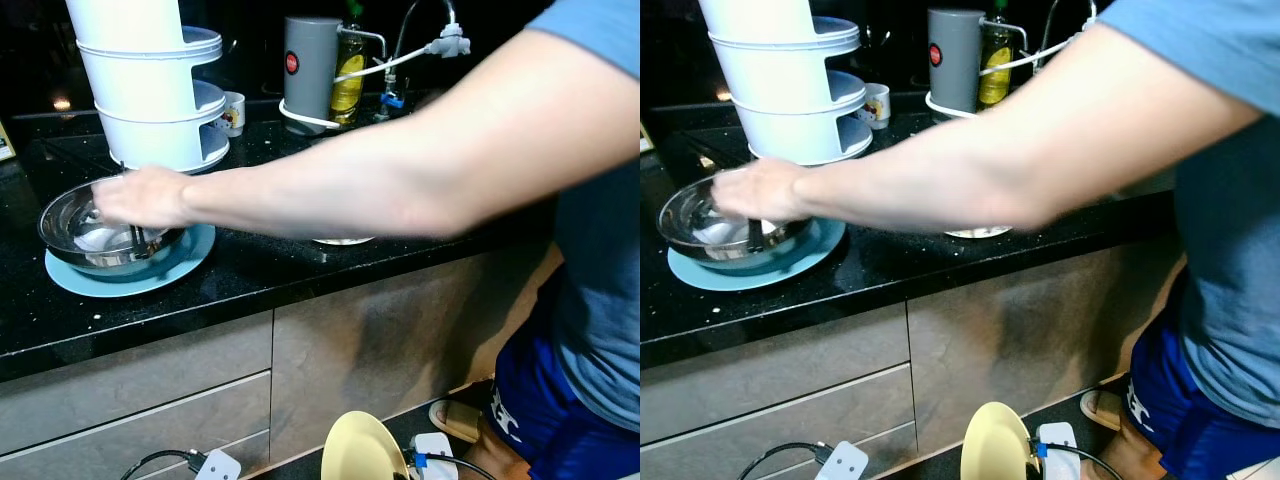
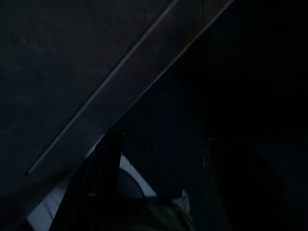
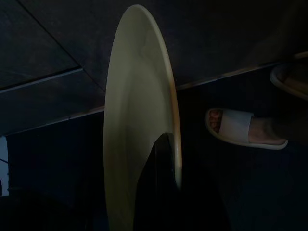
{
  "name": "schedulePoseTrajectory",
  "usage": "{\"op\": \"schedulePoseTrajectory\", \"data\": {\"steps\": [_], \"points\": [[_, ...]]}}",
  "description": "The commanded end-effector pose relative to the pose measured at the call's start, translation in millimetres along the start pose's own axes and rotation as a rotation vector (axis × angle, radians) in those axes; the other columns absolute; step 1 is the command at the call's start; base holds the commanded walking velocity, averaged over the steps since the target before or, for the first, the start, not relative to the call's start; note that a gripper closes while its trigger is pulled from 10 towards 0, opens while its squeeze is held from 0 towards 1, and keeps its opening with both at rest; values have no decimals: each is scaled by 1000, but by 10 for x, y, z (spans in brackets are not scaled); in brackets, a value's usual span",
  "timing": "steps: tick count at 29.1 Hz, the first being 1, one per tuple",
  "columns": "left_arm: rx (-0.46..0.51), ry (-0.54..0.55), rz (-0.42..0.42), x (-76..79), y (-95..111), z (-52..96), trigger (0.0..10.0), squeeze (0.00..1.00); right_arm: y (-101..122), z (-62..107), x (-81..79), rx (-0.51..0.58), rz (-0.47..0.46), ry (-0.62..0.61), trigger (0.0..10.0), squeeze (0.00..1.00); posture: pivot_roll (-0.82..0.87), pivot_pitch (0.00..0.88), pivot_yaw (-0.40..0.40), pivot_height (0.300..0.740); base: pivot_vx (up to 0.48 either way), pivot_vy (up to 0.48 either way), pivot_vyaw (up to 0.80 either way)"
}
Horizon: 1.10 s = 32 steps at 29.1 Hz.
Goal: Kitchen organization
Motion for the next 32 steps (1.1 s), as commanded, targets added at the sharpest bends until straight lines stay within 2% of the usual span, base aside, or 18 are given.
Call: {"op": "schedulePoseTrajectory", "data": {"steps": [1,5,8,11,16,19,22,27,31,32], "points": [[-28,4,11,-8,-89,16,10000,0,-235,80,-31,-90,3,12,10000,0,-58,90,-66,740,0,0,0],[-44,-8,38,18,-125,18,10000,0,-233,78,-30,-91,6,12,10000,0,-57,86,-69,740,0,0,0],[-55,-28,110,63,-135,17,10000,0,-213,68,-23,-87,10,11,10000,0,-55,83,-71,740,0,0,0],[-58,-17,127,60,-137,13,10000,0,-211,65,-24,-88,10,10,10000,0,-53,84,-71,740,0,0,0],[-53,-17,110,55,-128,6,10000,0,-210,63,-27,-89,11,11,10000,0,-53,84,-71,740,0,0,0],[-32,-53,117,79,-94,1,10000,0,-210,61,-26,-91,11,11,10000,0,-49,83,-70,740,0,0,0],[15,-91,162,106,-34,3,10000,0,-215,58,-34,-97,10,9,10000,0,-53,81,-65,740,0,0,0],[-16,-92,227,106,-73,1,10000,0,-232,58,-39,-109,13,5,10000,0,-57,82,-63,740,0,0,0],[-17,-79,211,92,-73,-3,10000,0,-238,62,-37,-110,14,3,10000,0,-58,83,-63,740,0,0,0],[-7,-85,242,104,-46,-8,10000,0,-236,63,-23,-110,14,-1,10000,0,-55,86,-69,740,0,0,0]]}}
Point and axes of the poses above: a point about 5 cm out from each wrist's last joint towards the gripper, its own z axis pointing back from the gripper into the wrist, its own y axis along the axis of the wrist's last joint, x = y × z, the point moved 3 cm from there along -z, pointing out of the wrist towards the gripper, and after that the axes turned 5 degrees about z, right-handed, at the moved point
